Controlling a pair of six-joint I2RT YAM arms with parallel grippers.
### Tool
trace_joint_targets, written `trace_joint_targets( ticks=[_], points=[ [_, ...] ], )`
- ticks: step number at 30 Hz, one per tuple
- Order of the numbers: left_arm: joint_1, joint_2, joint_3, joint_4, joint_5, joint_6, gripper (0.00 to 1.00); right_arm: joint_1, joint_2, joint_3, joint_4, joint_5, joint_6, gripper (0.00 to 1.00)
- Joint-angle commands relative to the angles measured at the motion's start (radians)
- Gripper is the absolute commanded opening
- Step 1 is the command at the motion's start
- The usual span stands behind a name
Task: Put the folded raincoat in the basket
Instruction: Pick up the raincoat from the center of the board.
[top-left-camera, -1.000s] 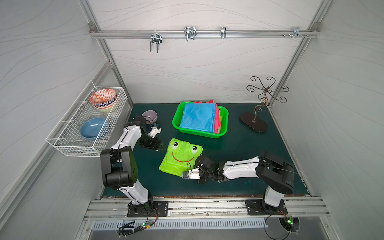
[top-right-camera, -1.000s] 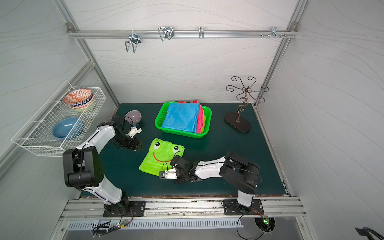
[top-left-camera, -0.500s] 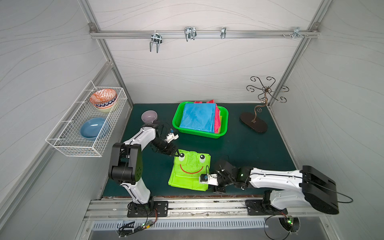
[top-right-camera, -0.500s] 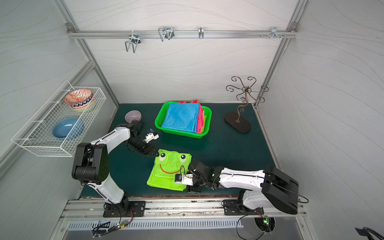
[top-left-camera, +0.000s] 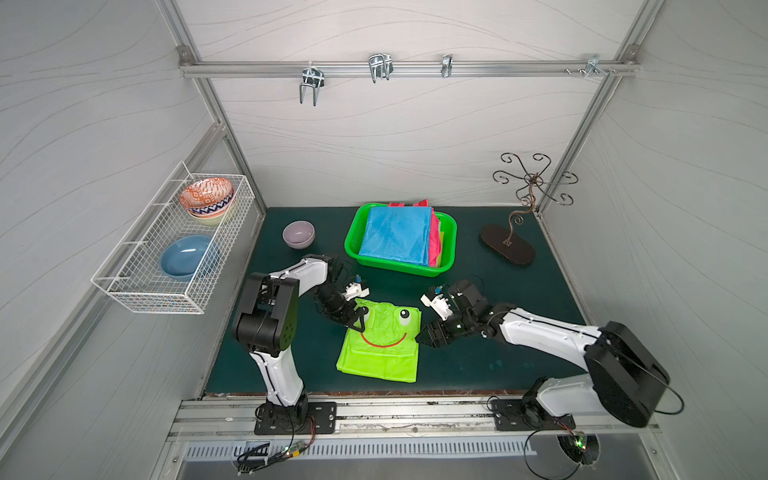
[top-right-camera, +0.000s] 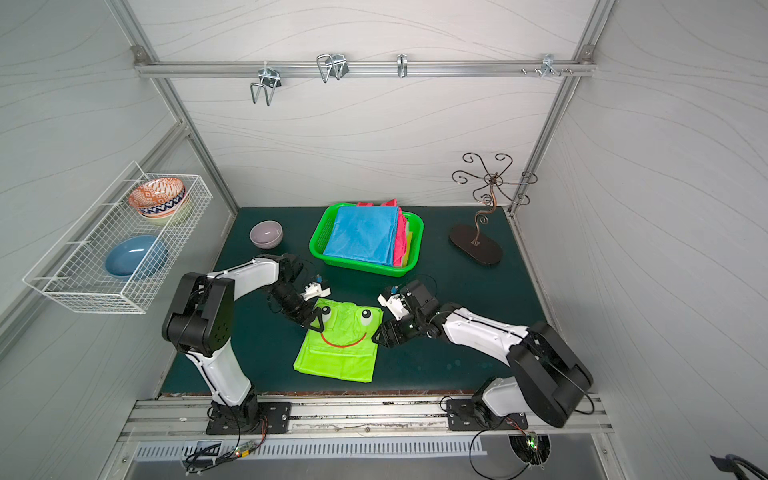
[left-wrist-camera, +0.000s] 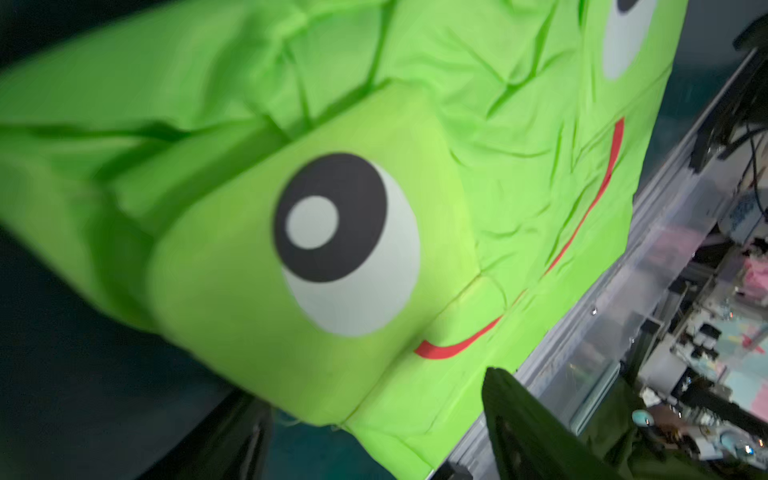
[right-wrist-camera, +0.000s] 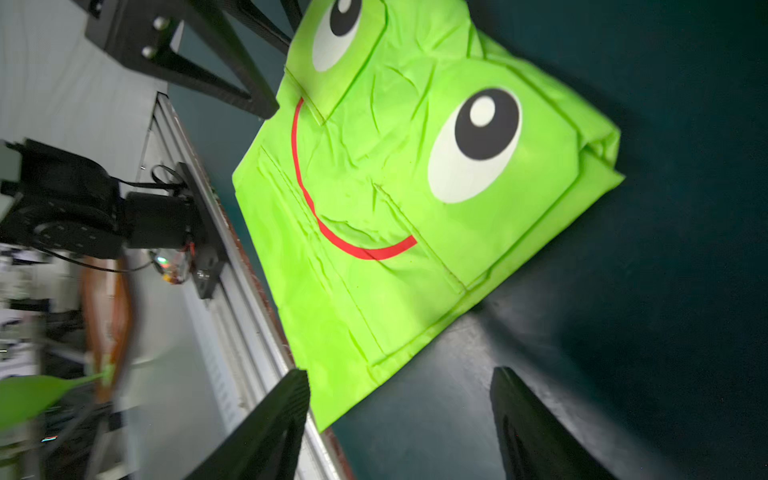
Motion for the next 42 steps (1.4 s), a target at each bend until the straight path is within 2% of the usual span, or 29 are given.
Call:
trace_joint_targets(
  ticks=[1, 5, 8, 13, 19, 21, 23, 25, 27, 28, 34, 37, 42],
  points=[
    [-0.01, 0.04, -0.011, -0.029, 0.002, 0.039, 0.81, -0.072, 0.076, 0.021, -0.037, -0.243, 0.197, 0.65],
    [-0.009, 0.047, -0.025, -0.028, 0.013, 0.038, 0.79, -0.08, 0.177, 0.041, -0.085, -0.258, 0.141, 0.63],
    [-0.012, 0.072, -0.032, -0.05, 0.07, 0.028, 0.76, -0.08, 0.26, 0.055, -0.069, -0.275, 0.156, 0.58],
    [-0.015, 0.106, -0.023, -0.052, 0.098, 0.006, 0.68, -0.078, 0.327, 0.055, -0.014, -0.254, 0.18, 0.59],
    [-0.015, 0.169, 0.018, -0.057, 0.125, -0.033, 0.4, -0.078, 0.415, 0.061, 0.096, -0.35, 0.205, 0.56],
    [-0.015, 0.177, 0.028, -0.061, 0.15, -0.04, 0.35, -0.082, 0.443, 0.063, 0.132, -0.382, 0.214, 0.46],
    [-0.014, 0.177, 0.034, -0.061, 0.17, -0.043, 0.24, -0.09, 0.447, 0.057, 0.146, -0.392, 0.219, 0.37],
    [-0.011, 0.166, 0.035, -0.058, 0.172, -0.043, 0.12, -0.108, 0.426, 0.037, 0.167, -0.394, 0.227, 0.32],
    [0.001, 0.15, 0.031, -0.055, 0.179, -0.037, 0.07, -0.136, 0.391, 0.005, 0.202, -0.394, 0.241, 0.27],
    [0.005, 0.143, 0.03, -0.057, 0.18, -0.032, 0.0, -0.146, 0.381, -0.004, 0.213, -0.392, 0.245, 0.26],
    [0.008, 0.087, 0.039, -0.099, 0.252, 0.053, 0.0, -0.156, 0.355, -0.029, 0.371, -0.473, 0.273, 0.05],
    [0.007, 0.028, 0.024, -0.094, 0.291, 0.081, 0.0, -0.15, 0.282, -0.041, 0.406, -0.48, 0.271, 0.0],
    [0.007, -0.043, 0.037, -0.116, 0.3, 0.103, 0.0, -0.151, 0.135, -0.052, 0.394, -0.47, 0.246, 0.0]
  ],
)
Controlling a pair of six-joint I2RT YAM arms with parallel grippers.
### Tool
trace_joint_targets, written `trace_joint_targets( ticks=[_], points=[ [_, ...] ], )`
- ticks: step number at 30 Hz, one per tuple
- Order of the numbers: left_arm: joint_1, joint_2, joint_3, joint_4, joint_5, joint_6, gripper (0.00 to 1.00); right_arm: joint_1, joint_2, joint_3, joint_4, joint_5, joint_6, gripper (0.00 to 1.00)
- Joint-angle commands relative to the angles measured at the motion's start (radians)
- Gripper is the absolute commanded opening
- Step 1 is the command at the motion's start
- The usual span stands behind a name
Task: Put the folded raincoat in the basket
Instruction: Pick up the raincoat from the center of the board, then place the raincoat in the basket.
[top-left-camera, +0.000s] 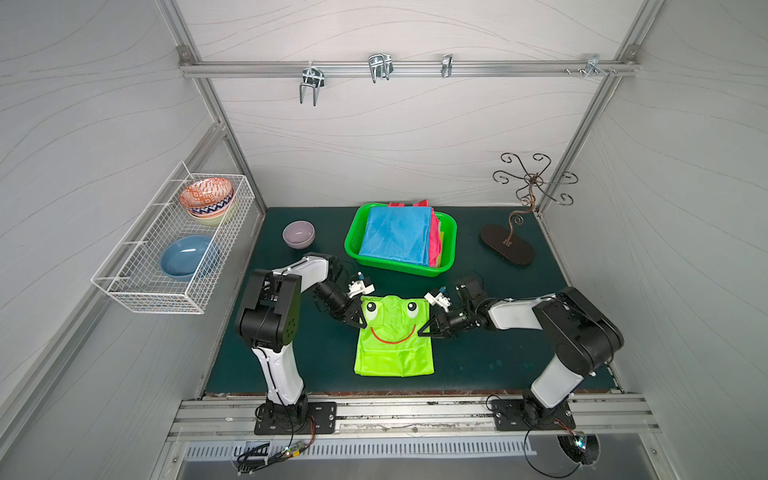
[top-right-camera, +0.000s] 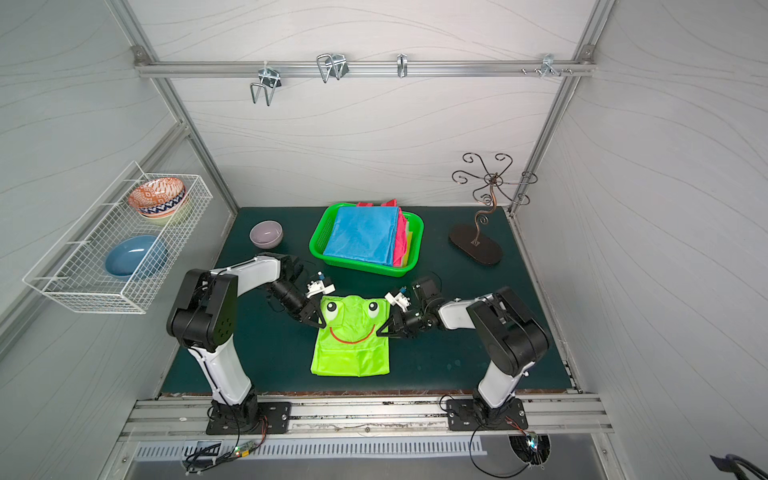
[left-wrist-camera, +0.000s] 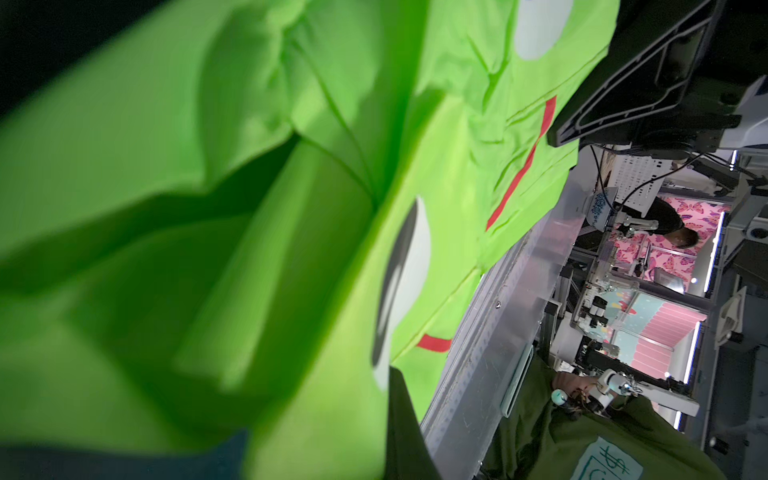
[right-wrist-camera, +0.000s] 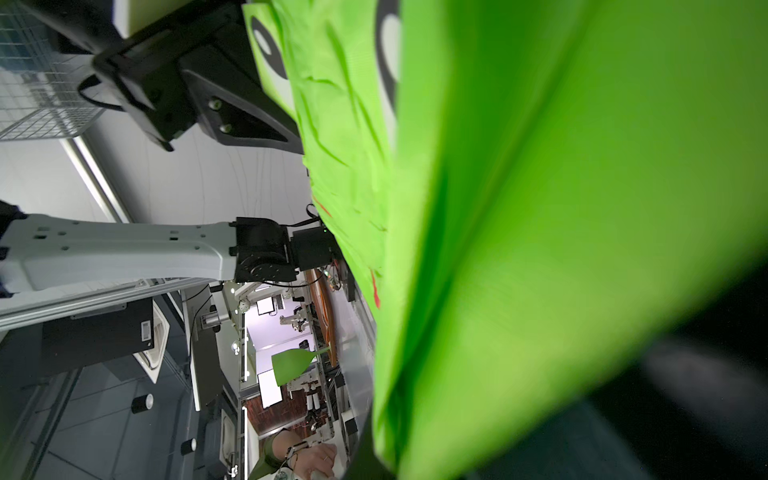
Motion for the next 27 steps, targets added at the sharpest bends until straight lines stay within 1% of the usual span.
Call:
trace_joint_targets(
  ticks=[1, 4, 7, 12, 16, 21, 25, 27],
  points=[
    [-0.002, -0.054, 0.019, -0.054, 0.056, 0.055, 0.0, 0.0, -0.093, 0.008, 0.038, -0.016, -0.02, 0.0],
    [-0.001, -0.091, 0.043, -0.091, 0.061, 0.075, 0.0, -0.006, -0.148, 0.03, -0.012, -0.004, -0.027, 0.0],
    [-0.002, -0.123, 0.093, -0.145, 0.067, 0.083, 0.0, -0.02, -0.175, 0.067, -0.047, -0.021, -0.034, 0.0],
    [0.011, -0.199, 0.193, -0.175, 0.057, 0.05, 0.0, -0.056, -0.234, 0.145, -0.133, -0.004, -0.08, 0.0],
    [0.011, -0.221, 0.294, -0.171, 0.022, 0.014, 0.0, -0.104, -0.23, 0.248, -0.15, 0.033, -0.093, 0.0],
    [0.013, -0.171, 0.504, -0.177, -0.037, -0.033, 0.0, -0.136, -0.156, 0.412, -0.177, 0.075, -0.115, 0.0],
    [0.012, -0.079, 0.708, -0.119, -0.09, -0.104, 0.0, -0.164, -0.069, 0.568, -0.242, 0.09, -0.157, 0.0],
    [0.011, -0.026, 0.82, -0.093, -0.095, -0.134, 0.0, -0.173, -0.035, 0.624, -0.261, 0.1, -0.18, 0.0]
  ],
)
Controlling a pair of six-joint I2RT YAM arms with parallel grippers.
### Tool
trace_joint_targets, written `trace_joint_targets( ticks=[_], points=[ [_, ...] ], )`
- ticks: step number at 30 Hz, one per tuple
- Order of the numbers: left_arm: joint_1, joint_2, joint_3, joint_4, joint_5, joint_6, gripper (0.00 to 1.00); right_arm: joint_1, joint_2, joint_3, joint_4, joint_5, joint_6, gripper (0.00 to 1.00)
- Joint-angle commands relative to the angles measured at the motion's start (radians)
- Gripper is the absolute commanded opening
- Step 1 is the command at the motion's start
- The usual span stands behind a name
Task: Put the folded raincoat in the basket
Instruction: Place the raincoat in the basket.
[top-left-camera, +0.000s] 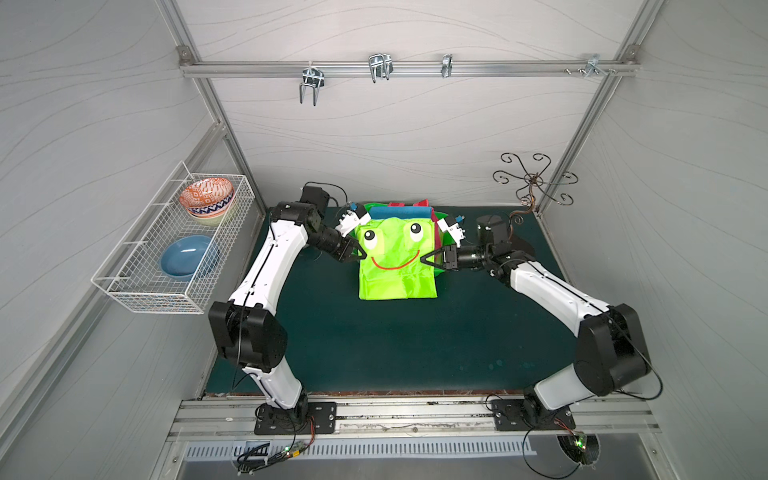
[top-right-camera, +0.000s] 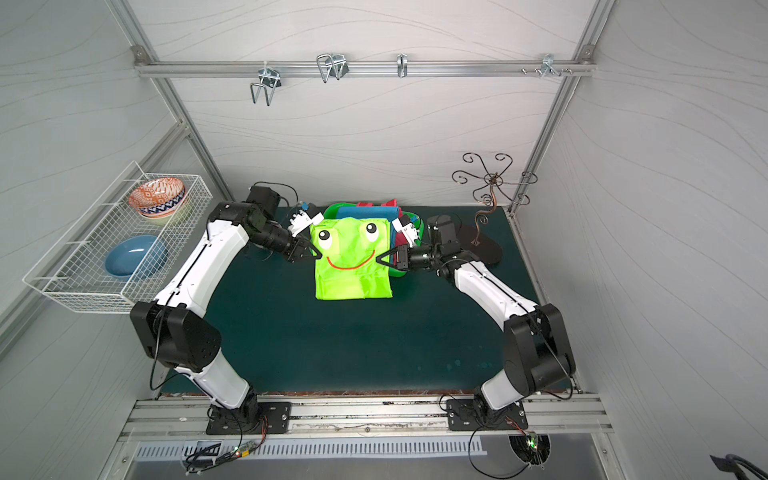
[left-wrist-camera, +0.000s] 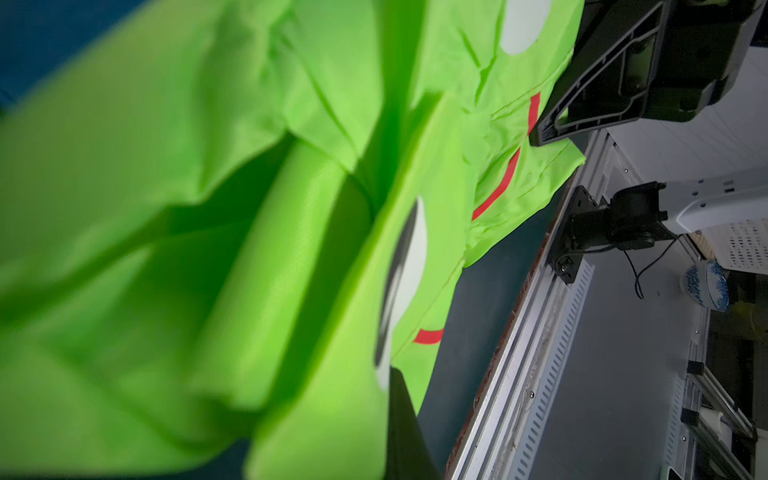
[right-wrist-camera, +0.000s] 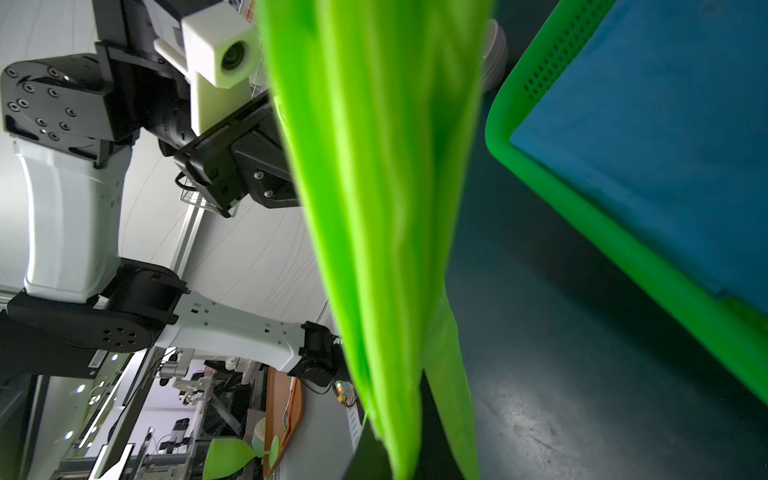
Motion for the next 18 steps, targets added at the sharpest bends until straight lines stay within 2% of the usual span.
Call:
trace_joint_targets(
  ticks=[1, 6, 10, 14, 18],
  points=[
    [-0.004, 0.091, 0.153, 0.048, -0.016, -0.067, 0.0, -0.022, 0.056, 0.098, -0.042, 0.032, -0.064, 0.0],
    [-0.003, 0.22, 0.312, 0.114, -0.053, -0.093, 0.0, -0.055, 0.174, 0.204, -0.04, 0.077, -0.077, 0.0],
    [-0.003, 0.326, 0.393, 0.154, -0.058, -0.122, 0.0, -0.039, 0.264, 0.298, -0.084, 0.154, -0.138, 0.0],
    [-0.005, 0.399, 0.426, 0.247, -0.082, -0.149, 0.0, -0.039, 0.341, 0.34, -0.021, 0.206, -0.115, 0.0],
    [-0.007, 0.452, 0.443, 0.321, -0.088, -0.151, 0.0, -0.039, 0.434, 0.445, -0.083, 0.212, -0.107, 0.0]
  ],
)
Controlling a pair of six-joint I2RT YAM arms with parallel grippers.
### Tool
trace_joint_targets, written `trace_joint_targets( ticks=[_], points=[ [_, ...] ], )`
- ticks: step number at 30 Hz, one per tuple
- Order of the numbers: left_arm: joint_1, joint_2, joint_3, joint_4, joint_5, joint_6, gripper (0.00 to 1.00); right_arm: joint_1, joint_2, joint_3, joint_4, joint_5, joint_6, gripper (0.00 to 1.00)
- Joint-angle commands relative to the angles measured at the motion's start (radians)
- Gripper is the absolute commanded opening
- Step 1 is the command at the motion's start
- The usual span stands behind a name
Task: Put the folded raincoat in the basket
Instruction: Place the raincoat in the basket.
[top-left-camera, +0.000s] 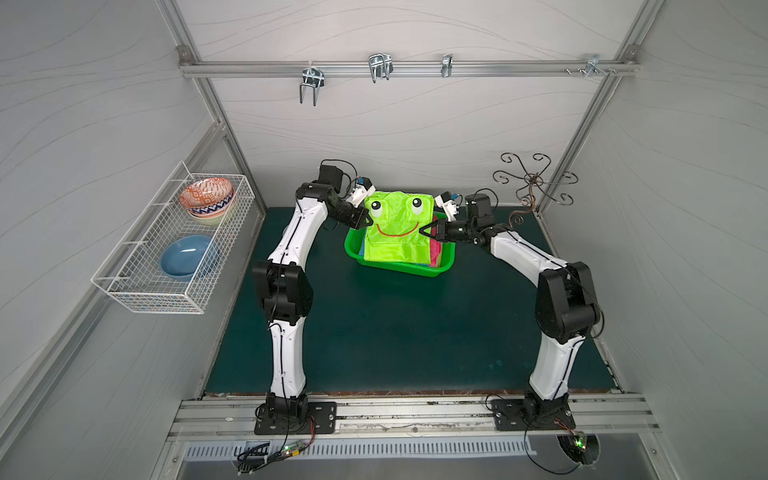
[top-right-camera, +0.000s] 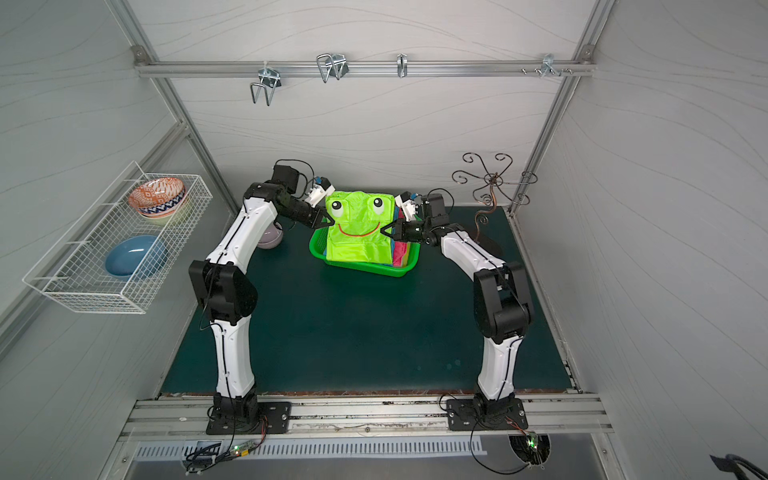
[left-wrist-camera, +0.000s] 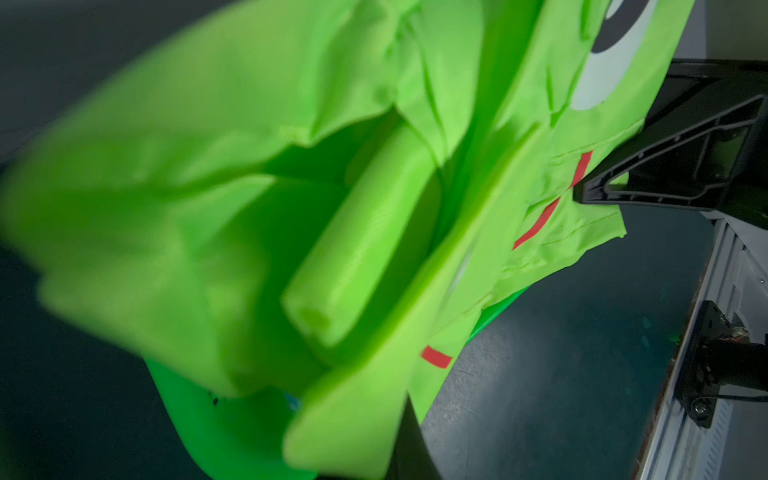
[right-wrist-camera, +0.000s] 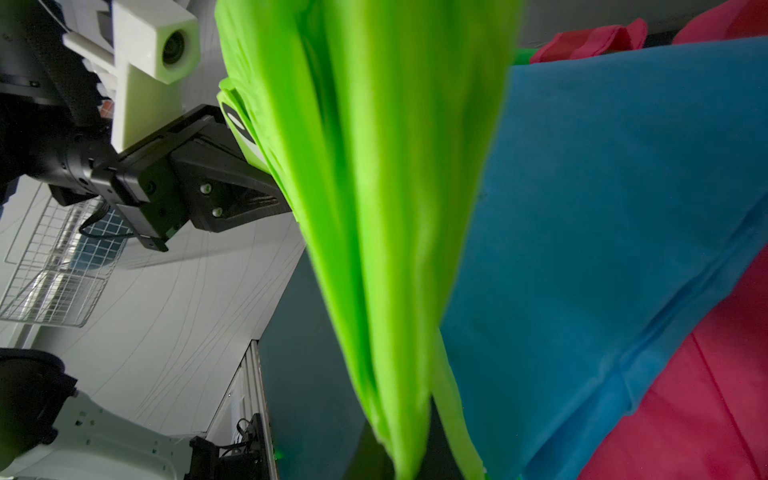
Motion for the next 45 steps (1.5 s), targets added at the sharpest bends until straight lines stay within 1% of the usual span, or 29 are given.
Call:
trace_joint_targets(
  ticks=[1, 5, 8, 11, 14, 15, 16, 17, 18, 19, 20, 21, 22, 24, 25, 26, 27, 28, 29, 30, 32, 35, 36, 37, 42, 44, 45],
  points=[
    [-0.006, 0.045, 0.077, 0.111, 0.008, -0.017, 0.0, 0.008, 0.064, 0.088, -0.041, 0.02, -0.001, 0.0],
    [-0.008, 0.148, 0.173, 0.092, -0.016, -0.013, 0.0, 0.008, 0.11, 0.097, -0.014, 0.042, 0.028, 0.0],
    [-0.007, 0.211, 0.24, 0.051, -0.024, -0.001, 0.0, 0.004, 0.13, 0.098, -0.028, 0.039, 0.048, 0.0],
    [-0.006, 0.239, 0.246, 0.029, -0.034, 0.011, 0.0, -0.002, 0.131, 0.084, -0.055, 0.037, 0.039, 0.0],
    [-0.006, 0.256, 0.24, 0.046, -0.057, -0.007, 0.0, -0.011, 0.136, 0.066, -0.073, 0.066, 0.02, 0.0],
    [-0.006, 0.259, 0.242, 0.056, -0.07, -0.014, 0.09, -0.016, 0.144, 0.066, -0.083, 0.07, 0.02, 0.0],
    [-0.007, 0.258, 0.242, 0.065, -0.082, -0.02, 0.17, -0.019, 0.15, 0.068, -0.088, 0.077, 0.019, 0.03],
    [-0.005, 0.256, 0.242, 0.075, -0.097, -0.029, 0.21, -0.022, 0.158, 0.071, -0.097, 0.084, 0.02, 0.12],
    [-0.004, 0.253, 0.242, 0.086, -0.109, -0.037, 0.29, -0.022, 0.165, 0.076, -0.109, 0.09, 0.01, 0.23],
    [-0.004, 0.248, 0.242, 0.094, -0.118, -0.048, 0.37, -0.022, 0.17, 0.078, -0.114, 0.095, 0.002, 0.29],
    [-0.001, 0.242, 0.241, 0.104, -0.128, -0.06, 0.45, -0.021, 0.171, 0.076, -0.114, 0.103, -0.004, 0.31],
    [0.001, 0.234, 0.237, 0.111, -0.139, -0.073, 0.49, -0.022, 0.17, 0.073, -0.119, 0.118, -0.011, 0.31],
    [0.004, 0.224, 0.232, 0.116, -0.146, -0.079, 0.51, -0.023, 0.164, 0.069, -0.123, 0.136, -0.013, 0.32],
    [0.008, 0.192, 0.205, 0.131, -0.152, -0.089, 0.53, -0.025, 0.137, 0.05, -0.13, 0.19, -0.013, 0.38],
    [0.011, 0.176, 0.187, 0.141, -0.156, -0.093, 0.54, -0.025, 0.123, 0.04, -0.128, 0.204, -0.015, 0.43],
    [0.012, 0.15, 0.153, 0.154, -0.161, -0.096, 0.54, -0.025, 0.106, 0.03, -0.128, 0.216, -0.024, 0.49],
    [0.013, 0.117, 0.113, 0.17, -0.168, -0.096, 0.54, -0.025, 0.086, 0.024, -0.133, 0.225, -0.032, 0.62],
    [0.013, 0.087, 0.076, 0.182, -0.177, -0.094, 0.54, -0.025, 0.069, 0.019, -0.138, 0.219, -0.043, 0.71],
    [0.014, 0.049, 0.031, 0.196, -0.185, -0.086, 0.54, -0.024, 0.047, 0.013, -0.149, 0.221, -0.057, 0.94],
    [0.015, 0.011, -0.021, 0.209, -0.192, -0.079, 0.54, -0.024, 0.023, 0.006, -0.162, 0.233, -0.069, 0.99],
    [0.015, -0.067, -0.108, 0.227, -0.207, -0.07, 0.56, -0.022, -0.03, -0.017, -0.187, 0.268, -0.095, 0.99],
    [0.015, -0.183, -0.234, 0.244, -0.234, -0.081, 0.73, -0.016, -0.127, -0.074, -0.218, 0.335, -0.125, 0.99],
    [0.015, -0.225, -0.276, 0.247, -0.236, -0.075, 0.9, -0.01, -0.164, -0.101, -0.22, 0.352, -0.133, 0.99],
    [0.015, -0.259, -0.311, 0.254, -0.241, -0.066, 0.99, -0.002, -0.195, -0.124, -0.222, 0.373, -0.147, 0.99],
    [0.017, -0.445, -0.49, 0.292, -0.319, -0.058, 0.99, 0.075, -0.395, -0.234, -0.257, 0.524, -0.26, 0.99],
    [0.016, -0.506, -0.555, 0.309, -0.369, -0.069, 0.99, 0.094, -0.497, -0.305, -0.242, 0.558, -0.297, 0.99],
    [0.019, -0.54, -0.591, 0.324, -0.402, -0.083, 0.99, 0.094, -0.553, -0.349, -0.231, 0.536, -0.323, 0.99]
  ],
)
